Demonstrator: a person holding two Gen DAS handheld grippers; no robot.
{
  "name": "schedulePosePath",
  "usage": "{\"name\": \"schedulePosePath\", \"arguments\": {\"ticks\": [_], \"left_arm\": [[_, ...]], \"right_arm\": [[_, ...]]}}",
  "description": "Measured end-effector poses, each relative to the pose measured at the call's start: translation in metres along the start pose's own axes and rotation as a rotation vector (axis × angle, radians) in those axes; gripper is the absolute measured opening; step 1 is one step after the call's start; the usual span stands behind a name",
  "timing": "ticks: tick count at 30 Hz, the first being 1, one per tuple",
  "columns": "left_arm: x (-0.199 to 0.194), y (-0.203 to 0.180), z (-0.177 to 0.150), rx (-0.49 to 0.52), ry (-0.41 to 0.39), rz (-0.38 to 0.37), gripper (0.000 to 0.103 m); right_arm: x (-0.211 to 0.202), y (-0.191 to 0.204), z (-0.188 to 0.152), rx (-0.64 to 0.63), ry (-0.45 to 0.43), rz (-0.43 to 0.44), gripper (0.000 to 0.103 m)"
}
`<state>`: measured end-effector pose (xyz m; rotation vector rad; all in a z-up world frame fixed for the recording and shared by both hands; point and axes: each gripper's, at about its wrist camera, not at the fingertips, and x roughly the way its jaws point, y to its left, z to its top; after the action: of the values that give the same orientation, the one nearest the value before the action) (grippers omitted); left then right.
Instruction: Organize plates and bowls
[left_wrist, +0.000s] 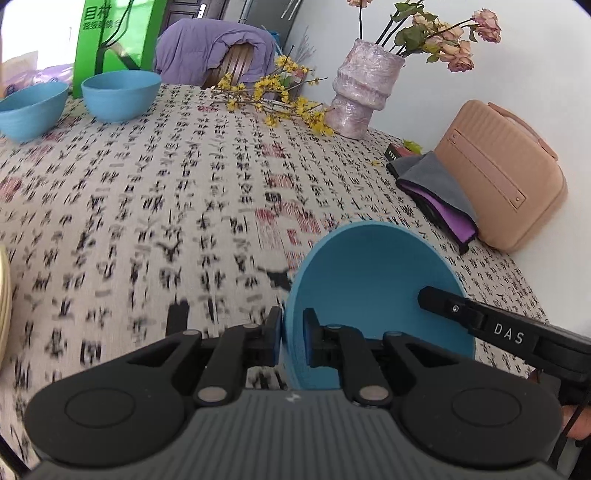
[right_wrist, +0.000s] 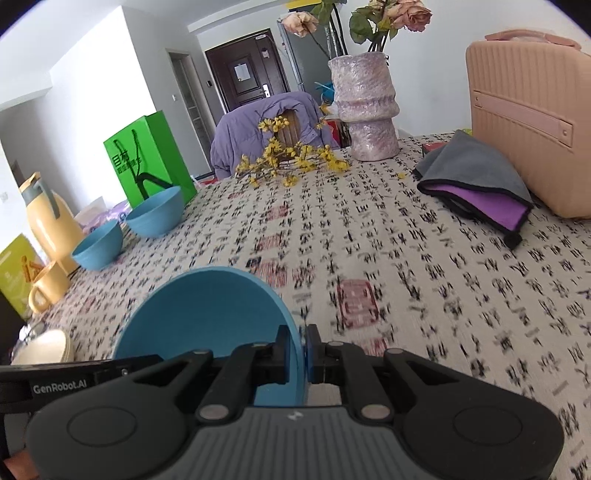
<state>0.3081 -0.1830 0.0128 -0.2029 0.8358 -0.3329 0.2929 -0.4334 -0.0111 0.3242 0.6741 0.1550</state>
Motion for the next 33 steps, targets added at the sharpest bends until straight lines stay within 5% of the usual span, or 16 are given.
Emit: {"name": "schedulePosePath", "arguments": {"ticks": [8,20,23,27,33], "left_arm": [[-0.039,0.004,-0.034,-0.014,-0.042,0.045,0.012],[-0.056,0.02,-0.04,-0.049,-0.072,0.119,0.019],[-0.056,0.024,-0.039,-0.054,-0.071,0.115,0.019],[-0.059,0.026,-0.037,-0.046,-0.099,0.113,0.037],[-0.064,0.026,-0.034,-0.027,-0.129,0.111,0.046]], "right_arm": [[-0.019,0.011,-0.031,-0.002,0.028,0.057,0.008],[-0.011,0.041,-0.037,-0.06,0.053,0.105,0.011],[-0.008,0.042,-0.037,-0.052,0.055,0.112,0.016],[-0.006,0.044,-0.036,-0.052,0.042,0.106,0.055],[-0.006,0.049,-0.032,-0.073,0.032,0.1,0.056]]}}
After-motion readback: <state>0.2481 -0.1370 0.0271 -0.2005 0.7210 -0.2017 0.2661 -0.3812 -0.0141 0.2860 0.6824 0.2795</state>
